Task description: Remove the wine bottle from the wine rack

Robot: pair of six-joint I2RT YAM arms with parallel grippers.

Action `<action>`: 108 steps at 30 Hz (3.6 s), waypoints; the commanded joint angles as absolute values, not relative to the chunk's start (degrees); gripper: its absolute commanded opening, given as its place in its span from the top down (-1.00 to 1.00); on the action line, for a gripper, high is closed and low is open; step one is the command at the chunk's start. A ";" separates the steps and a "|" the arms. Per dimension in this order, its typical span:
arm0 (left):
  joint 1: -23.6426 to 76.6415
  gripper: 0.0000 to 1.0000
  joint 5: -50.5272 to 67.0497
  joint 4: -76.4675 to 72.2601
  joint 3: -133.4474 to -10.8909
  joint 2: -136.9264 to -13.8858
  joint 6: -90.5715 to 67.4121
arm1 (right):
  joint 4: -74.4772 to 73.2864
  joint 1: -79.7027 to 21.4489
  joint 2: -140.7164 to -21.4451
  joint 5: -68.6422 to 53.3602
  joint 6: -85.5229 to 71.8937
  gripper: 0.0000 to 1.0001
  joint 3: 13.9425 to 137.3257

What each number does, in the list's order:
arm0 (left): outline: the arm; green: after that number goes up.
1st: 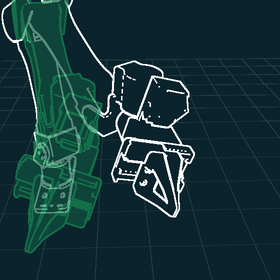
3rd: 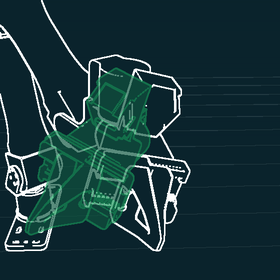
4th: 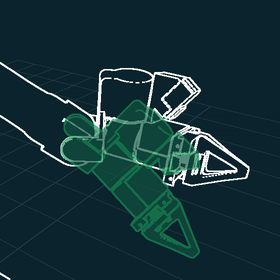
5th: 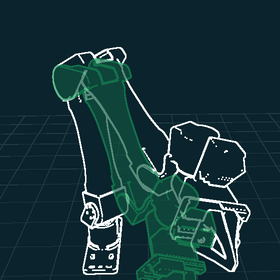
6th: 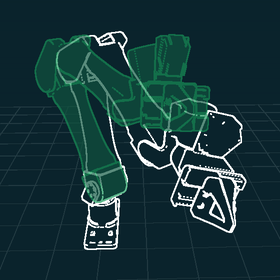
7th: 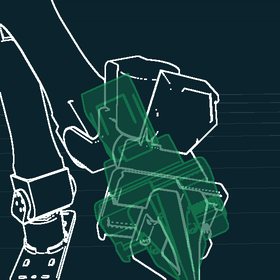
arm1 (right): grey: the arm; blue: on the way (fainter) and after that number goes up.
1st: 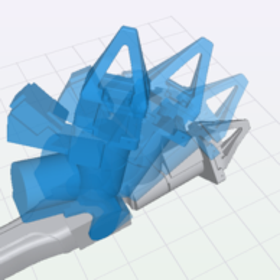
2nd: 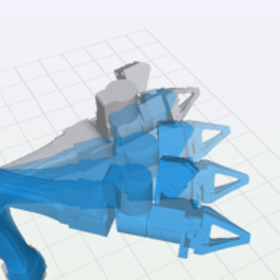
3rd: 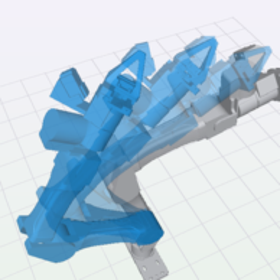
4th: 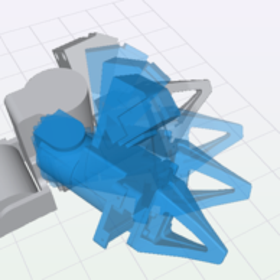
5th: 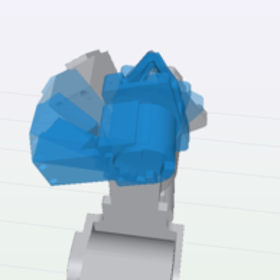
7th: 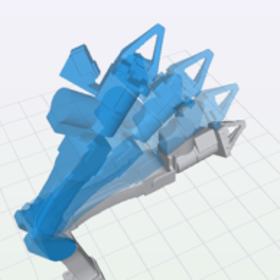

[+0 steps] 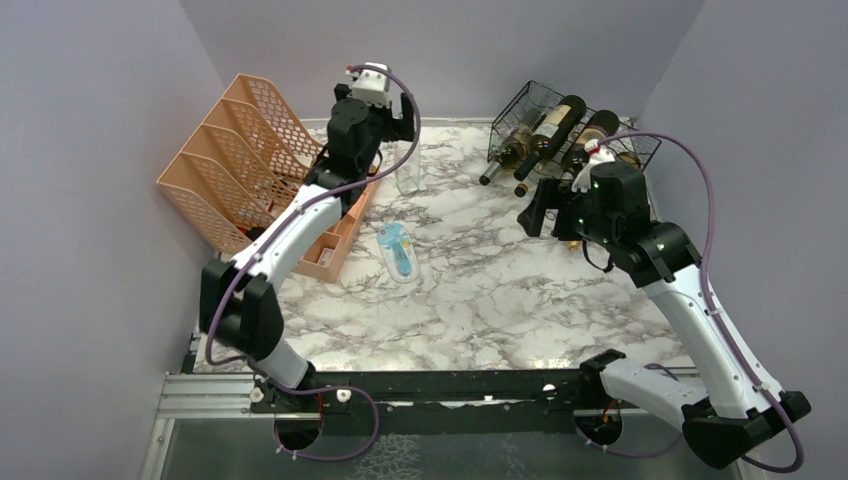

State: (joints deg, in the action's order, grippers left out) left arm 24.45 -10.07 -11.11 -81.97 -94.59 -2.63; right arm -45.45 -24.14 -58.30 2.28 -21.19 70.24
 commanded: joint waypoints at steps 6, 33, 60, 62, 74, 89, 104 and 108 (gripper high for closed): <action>24.18 -0.99 -5.56 -19.58 -58.60 -71.57 -3.93 | -48.00 -23.91 -51.35 12.72 -25.98 -0.99 60.89; 22.17 -0.99 20.24 -23.66 -55.19 -70.13 -3.39 | -44.34 -12.32 -82.42 14.86 -33.89 -0.99 84.75; 19.03 -0.99 30.17 -25.13 -57.53 -77.57 -10.07 | -19.21 1.47 -99.59 -9.67 -41.53 -0.59 75.42; 19.08 -0.99 29.98 -25.05 -57.48 -77.47 -9.85 | -17.58 1.49 -99.61 -10.40 -42.13 -0.58 74.39; 18.68 -0.99 30.24 -25.05 -57.74 -78.00 -10.42 | -9.02 3.83 -96.73 -12.33 -46.56 -0.40 66.65; 17.35 -0.99 29.73 -25.05 -57.58 -77.73 -10.52 | -6.69 6.41 -98.56 -18.90 -44.50 0.04 67.92; 16.52 -0.99 30.50 -25.05 -57.93 -79.43 -11.43 | -2.88 8.29 -90.89 -23.12 -46.48 0.65 63.92; 16.43 -0.99 30.65 -25.05 -58.02 -79.40 -11.51 | -1.42 8.65 -86.36 -22.28 -45.37 0.80 61.47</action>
State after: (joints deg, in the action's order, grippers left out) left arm 16.82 29.02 -23.14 -55.81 -79.31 -10.74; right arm -6.96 8.01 -92.58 -21.32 -47.00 62.22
